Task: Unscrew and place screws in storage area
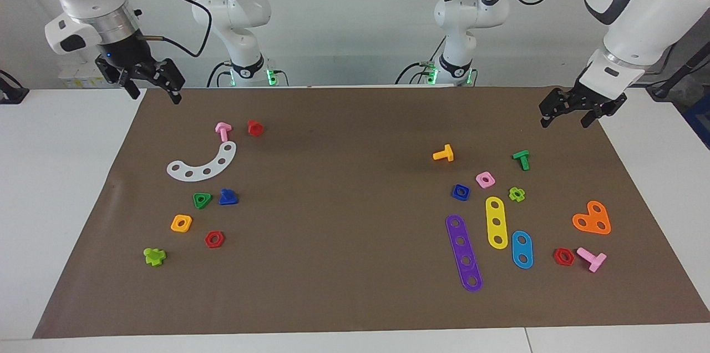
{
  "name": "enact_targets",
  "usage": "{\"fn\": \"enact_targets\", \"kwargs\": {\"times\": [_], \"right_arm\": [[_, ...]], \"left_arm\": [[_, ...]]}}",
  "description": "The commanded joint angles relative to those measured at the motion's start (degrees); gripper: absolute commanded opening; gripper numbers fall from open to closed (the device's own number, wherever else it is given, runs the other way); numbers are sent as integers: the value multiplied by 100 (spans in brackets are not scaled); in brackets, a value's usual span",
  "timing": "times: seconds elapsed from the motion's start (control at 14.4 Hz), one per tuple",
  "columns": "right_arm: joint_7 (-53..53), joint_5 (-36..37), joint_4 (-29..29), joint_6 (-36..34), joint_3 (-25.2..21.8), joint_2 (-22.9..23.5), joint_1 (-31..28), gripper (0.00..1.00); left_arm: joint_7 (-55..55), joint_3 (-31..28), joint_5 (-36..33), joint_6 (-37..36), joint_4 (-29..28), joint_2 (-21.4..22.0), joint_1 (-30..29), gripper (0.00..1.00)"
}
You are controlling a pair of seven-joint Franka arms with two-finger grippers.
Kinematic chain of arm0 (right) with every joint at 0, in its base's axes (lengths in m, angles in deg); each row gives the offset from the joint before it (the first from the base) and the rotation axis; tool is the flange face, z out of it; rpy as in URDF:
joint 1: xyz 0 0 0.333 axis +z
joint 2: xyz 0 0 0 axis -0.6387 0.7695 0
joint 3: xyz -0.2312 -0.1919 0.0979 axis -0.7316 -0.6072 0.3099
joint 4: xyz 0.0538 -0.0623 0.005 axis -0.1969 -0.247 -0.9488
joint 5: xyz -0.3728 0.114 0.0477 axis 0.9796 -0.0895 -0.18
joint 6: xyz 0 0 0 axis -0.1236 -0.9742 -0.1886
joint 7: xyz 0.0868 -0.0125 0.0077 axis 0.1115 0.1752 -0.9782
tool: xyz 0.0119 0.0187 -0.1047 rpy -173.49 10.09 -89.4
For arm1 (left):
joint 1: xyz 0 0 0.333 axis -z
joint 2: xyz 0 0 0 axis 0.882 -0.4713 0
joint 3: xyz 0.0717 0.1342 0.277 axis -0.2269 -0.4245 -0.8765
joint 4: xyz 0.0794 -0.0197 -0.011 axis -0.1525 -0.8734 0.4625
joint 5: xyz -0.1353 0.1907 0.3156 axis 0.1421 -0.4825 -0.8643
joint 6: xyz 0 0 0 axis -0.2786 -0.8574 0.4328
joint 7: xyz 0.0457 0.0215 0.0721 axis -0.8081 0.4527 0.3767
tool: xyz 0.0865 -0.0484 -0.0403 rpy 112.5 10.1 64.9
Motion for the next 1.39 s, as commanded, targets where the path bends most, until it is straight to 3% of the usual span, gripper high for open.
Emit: {"fn": "enact_targets", "kwargs": {"times": [0.0, 0.83, 1.32], "right_arm": [[-141, 75, -20, -101, 66, -20, -73, 100], [-211, 303, -126, 92, 136, -29, 14, 100], [-123, -83, -91, 101, 118, -20, -56, 100]], "left_arm": [[-4, 16, -150, 116, -255, 202, -31, 100], [22, 16, -142, 151, -281, 211, -31, 100], [22, 16, -142, 160, -281, 220, -31, 100]]}}
